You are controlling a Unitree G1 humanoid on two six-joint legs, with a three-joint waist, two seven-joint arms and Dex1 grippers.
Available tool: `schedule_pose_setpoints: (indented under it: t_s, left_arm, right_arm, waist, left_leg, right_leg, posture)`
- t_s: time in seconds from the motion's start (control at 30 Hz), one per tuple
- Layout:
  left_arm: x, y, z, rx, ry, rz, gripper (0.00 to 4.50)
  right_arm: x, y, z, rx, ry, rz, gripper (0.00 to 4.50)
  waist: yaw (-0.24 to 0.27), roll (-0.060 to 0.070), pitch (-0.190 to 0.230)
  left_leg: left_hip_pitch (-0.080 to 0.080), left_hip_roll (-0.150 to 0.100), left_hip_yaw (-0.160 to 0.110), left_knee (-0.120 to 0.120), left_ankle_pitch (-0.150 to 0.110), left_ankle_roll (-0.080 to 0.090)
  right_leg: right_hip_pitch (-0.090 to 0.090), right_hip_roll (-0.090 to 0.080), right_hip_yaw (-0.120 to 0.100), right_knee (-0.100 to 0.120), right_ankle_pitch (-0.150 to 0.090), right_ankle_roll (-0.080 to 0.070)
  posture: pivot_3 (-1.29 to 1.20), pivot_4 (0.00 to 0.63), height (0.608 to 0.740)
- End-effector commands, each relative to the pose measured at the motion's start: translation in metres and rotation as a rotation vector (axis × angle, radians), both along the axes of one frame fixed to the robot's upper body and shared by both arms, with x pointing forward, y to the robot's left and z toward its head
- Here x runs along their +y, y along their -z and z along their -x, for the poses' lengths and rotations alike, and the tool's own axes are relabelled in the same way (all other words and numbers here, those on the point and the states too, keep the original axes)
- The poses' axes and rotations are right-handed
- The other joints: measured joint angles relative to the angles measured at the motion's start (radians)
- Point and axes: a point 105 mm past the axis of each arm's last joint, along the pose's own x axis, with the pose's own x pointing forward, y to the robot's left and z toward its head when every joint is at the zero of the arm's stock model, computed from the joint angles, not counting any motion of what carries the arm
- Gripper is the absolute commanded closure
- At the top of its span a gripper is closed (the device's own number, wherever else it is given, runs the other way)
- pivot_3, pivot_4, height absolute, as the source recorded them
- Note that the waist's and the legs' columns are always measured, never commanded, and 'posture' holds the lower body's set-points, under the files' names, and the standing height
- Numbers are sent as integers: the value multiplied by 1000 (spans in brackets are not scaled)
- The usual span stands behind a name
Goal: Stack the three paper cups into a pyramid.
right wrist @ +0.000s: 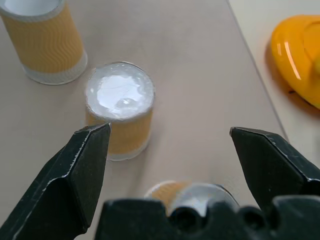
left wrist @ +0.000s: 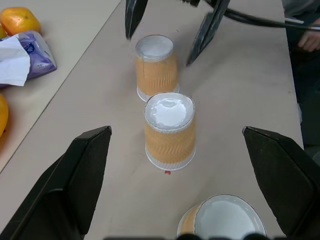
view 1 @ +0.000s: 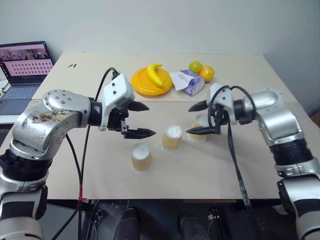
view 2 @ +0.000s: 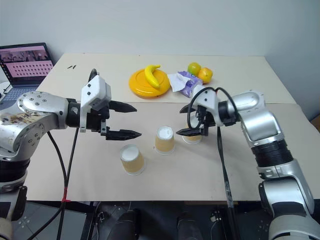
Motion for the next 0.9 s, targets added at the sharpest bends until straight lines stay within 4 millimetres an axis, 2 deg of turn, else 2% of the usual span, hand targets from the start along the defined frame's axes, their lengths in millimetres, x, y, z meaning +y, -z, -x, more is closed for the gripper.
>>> schedule_pose_setpoints:
  t_s: [0.03, 0.17, 0.3, 0.4, 0.9]
  left_arm:
    - [-3, -11, 1, -55, 22, 4, 0]
    - [-4, -11, 2, -52, 29, 6, 0]
    - [-4, -11, 3, -48, 32, 5, 0]
    - [-4, -12, 2, -50, 29, 4, 0]
    - [-2, -11, 2, -46, 16, 1, 0]
  right_arm:
    - [-34, -14, -8, -69, 127, 0, 52]
    - [-66, 1, -16, -42, 241, -13, 52]
    - [-72, 12, -17, 3, 258, -72, 52]
    - [-69, 25, -20, 49, 256, -97, 52]
    - [-44, 32, -27, 81, 185, -107, 52]
  waist:
    - [0, 0, 0]
    - [3, 0, 0]
    - [-5, 1, 1]
    - [-13, 1, 1]
    - [-4, 1, 2]
  left_leg:
    - [0, 0, 0, 0, 0, 0]
    - [0, 0, 0, 0, 0, 0]
    - [0, 0, 0, 0, 0, 0]
    - [0, 0, 0, 0, 0, 0]
    - [0, 0, 0, 0, 0, 0]
  right_leg:
    - [0, 0, 0, 0, 0, 0]
    - [0, 0, 0, 0, 0, 0]
    - [0, 0, 0, 0, 0, 0]
    - [0, 0, 1, 0, 0, 0]
    - [0, 0, 0, 0, 0, 0]
  posture:
    - [0, 150, 732]
    - [0, 150, 732]
    - [0, 150, 732]
    - [0, 150, 732]
    - [0, 150, 732]
